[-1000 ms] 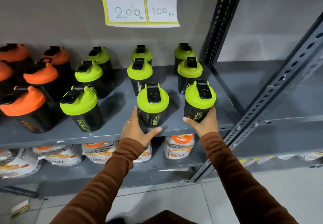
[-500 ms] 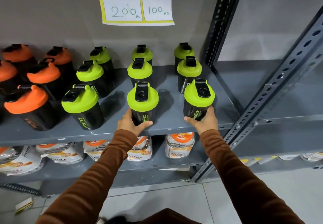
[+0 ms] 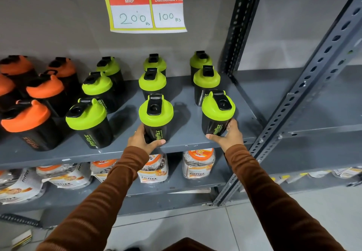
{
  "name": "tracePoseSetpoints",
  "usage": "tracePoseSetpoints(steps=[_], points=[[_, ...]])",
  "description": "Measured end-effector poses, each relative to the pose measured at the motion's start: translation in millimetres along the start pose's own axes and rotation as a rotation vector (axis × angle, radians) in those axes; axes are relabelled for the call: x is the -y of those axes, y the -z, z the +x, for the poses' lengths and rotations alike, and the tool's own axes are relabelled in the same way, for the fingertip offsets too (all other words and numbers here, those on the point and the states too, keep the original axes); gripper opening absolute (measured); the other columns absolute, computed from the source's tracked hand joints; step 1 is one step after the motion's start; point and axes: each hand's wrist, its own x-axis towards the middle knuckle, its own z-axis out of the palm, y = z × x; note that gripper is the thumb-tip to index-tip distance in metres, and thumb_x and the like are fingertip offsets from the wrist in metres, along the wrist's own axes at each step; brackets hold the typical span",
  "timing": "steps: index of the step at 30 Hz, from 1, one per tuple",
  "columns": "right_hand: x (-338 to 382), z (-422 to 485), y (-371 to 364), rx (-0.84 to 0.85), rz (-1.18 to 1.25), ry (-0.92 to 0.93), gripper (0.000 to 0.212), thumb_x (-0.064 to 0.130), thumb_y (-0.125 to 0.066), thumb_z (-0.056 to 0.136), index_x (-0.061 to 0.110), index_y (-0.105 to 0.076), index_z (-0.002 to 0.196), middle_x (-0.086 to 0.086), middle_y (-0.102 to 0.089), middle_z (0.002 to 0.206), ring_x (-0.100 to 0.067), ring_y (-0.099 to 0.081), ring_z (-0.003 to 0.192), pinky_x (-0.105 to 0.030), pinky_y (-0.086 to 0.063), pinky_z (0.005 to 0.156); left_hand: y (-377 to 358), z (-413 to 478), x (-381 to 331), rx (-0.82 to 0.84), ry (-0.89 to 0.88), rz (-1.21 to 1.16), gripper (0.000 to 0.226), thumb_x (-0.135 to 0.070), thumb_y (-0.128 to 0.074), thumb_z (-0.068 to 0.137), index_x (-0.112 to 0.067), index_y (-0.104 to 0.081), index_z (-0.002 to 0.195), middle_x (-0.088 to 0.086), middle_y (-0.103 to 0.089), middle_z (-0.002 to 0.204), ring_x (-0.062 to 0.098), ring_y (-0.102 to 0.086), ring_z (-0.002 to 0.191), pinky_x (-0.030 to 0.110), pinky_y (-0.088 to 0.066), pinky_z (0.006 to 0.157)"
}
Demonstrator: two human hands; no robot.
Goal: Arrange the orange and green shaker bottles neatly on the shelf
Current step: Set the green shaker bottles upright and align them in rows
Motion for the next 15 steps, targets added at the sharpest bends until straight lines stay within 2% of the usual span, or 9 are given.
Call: tracePoseSetpoints(steps=[5, 15], points=[[-0.4, -1.4, 0.6, 0.007, -0.012, 0.002, 0.069, 0.01, -0.085, 0.057, 0.004, -0.044, 0.112, -0.016, -0.06, 0.119, -0.03, -0.055, 0.111, -0.037, -0.042, 0.097, 0.5, -0.9, -0.5, 0.005, 0.018, 0.001, 0.064, -0.027, -0.078, 0.067, -0.008, -0.047, 0.118, 0.015, -0.059, 0.124, 0.035, -0.054, 0.112, 0.042, -0.043, 0.096], [0.1, -2.7, 2.0, 0.004, -0.003, 0.011, 0.072, 0.01, -0.086, 0.055, 0.004, -0.042, 0.112, -0.016, -0.059, 0.12, -0.03, -0.054, 0.112, -0.035, -0.042, 0.097, 1.1, -3.3, -2.9, 0.003, 0.009, 0.023, 0.064, -0.028, -0.078, 0.067, -0.006, -0.047, 0.118, 0.016, -0.059, 0.124, 0.035, -0.054, 0.111, 0.04, -0.043, 0.095]])
